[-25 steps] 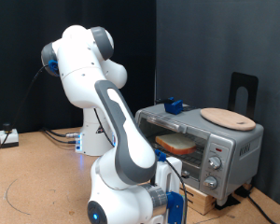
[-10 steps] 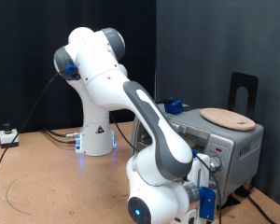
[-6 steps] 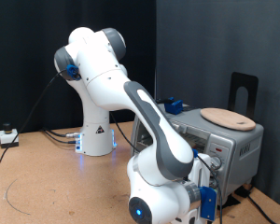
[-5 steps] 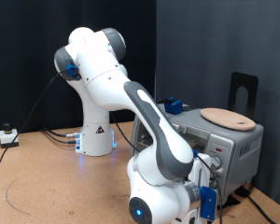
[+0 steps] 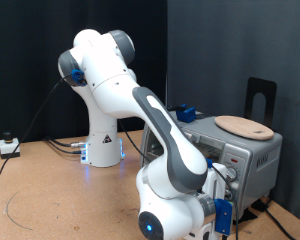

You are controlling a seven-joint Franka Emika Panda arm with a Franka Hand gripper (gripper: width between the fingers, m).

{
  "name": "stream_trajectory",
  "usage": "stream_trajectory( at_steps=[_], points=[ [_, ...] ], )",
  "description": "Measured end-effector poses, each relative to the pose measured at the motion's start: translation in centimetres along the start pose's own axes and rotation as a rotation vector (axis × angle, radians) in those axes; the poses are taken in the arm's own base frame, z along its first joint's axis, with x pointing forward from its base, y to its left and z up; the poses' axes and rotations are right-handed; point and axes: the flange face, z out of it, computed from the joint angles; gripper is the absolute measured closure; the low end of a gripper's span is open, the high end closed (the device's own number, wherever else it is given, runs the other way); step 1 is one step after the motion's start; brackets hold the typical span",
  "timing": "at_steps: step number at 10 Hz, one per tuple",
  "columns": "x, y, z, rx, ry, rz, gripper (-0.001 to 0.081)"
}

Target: Make a piece of toast with the oven

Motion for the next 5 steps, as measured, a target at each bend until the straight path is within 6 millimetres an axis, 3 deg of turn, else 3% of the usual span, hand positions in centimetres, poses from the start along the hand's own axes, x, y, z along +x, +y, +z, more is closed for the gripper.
stream_trajectory(
  at_steps=[2,5],
  points=[
    [-0.01,-0.03,0.00,-0.002,0.000,-0.017,0.0707],
    [-0.35,-0.30,-0.04,-0.021,0.028,-0.177,0.0707]
  ],
)
